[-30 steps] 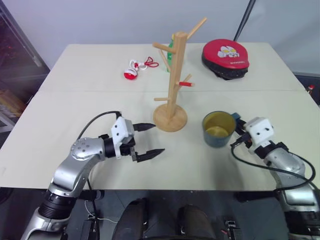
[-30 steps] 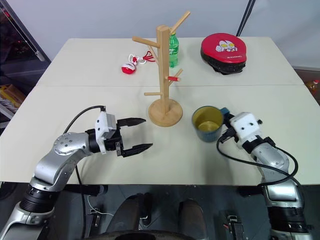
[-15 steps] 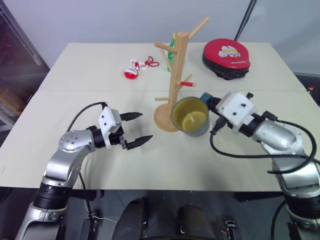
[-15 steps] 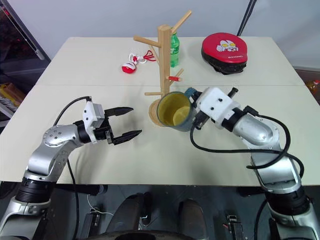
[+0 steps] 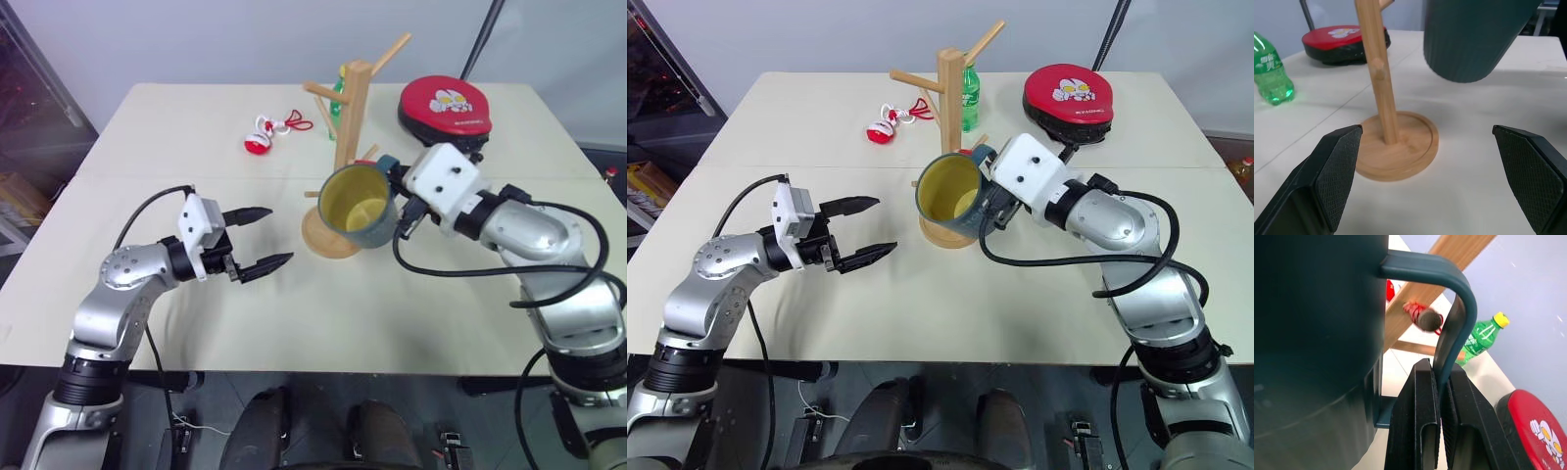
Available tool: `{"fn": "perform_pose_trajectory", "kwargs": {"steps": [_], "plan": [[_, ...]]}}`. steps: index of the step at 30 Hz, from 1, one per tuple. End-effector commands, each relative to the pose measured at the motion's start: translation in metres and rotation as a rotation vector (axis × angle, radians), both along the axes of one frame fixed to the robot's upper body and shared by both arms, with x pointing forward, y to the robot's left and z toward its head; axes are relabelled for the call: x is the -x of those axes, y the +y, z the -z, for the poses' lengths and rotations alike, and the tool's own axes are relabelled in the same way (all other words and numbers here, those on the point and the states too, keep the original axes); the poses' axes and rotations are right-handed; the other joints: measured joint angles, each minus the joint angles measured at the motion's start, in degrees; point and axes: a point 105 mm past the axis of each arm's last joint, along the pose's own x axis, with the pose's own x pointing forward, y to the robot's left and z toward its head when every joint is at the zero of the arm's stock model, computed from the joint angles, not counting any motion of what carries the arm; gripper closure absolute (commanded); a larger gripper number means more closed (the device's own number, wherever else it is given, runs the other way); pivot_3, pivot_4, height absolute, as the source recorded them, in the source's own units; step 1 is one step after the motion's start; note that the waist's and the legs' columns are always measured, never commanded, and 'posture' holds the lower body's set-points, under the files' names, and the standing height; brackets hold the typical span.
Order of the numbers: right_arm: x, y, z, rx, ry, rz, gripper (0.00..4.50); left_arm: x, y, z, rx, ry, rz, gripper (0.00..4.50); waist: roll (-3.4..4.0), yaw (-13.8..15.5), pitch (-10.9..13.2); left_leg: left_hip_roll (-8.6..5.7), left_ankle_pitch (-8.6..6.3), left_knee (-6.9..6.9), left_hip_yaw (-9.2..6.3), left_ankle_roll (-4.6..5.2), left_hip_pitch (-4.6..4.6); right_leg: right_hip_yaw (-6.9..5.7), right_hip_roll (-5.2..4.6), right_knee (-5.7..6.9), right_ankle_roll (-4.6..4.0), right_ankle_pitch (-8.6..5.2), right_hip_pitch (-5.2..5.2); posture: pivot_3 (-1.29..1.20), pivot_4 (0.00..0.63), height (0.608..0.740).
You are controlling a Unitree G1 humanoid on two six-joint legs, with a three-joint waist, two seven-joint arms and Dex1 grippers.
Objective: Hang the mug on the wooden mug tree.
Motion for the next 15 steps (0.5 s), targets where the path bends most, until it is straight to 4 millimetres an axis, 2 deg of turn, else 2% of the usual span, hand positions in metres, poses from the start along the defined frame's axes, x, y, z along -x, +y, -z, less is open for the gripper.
{"fn": "perform_pose_trajectory", "kwargs": {"steps": [1, 15], "plan": [[0.0, 0.003, -0.012, -0.004, -0.041, -0.005, 4.42, 0.007, -0.003, -0.022, 0.022, -0.064, 0.036, 0.0, -0.02, 0.0, 0.0, 0.0, 0.0, 0.0, 0.0, 0.0, 0.0, 0.0, 0.0, 0.0, 0.0, 0.0, 0.0, 0.0, 0.15, 0.74], [-0.014, 0.008, -0.007, 0.023, -0.007, -0.008, 4.42, 0.016, -0.015, -0.04, 0.051, -0.085, 0.09, 0.0, -0.03, -0.1, 0.0, 0.0, 0.0, 0.0, 0.0, 0.0, 0.0, 0.0, 0.03, 0.02, 0.0, 0.0, 0.0, 0.0, 0.15, 0.74]]}}
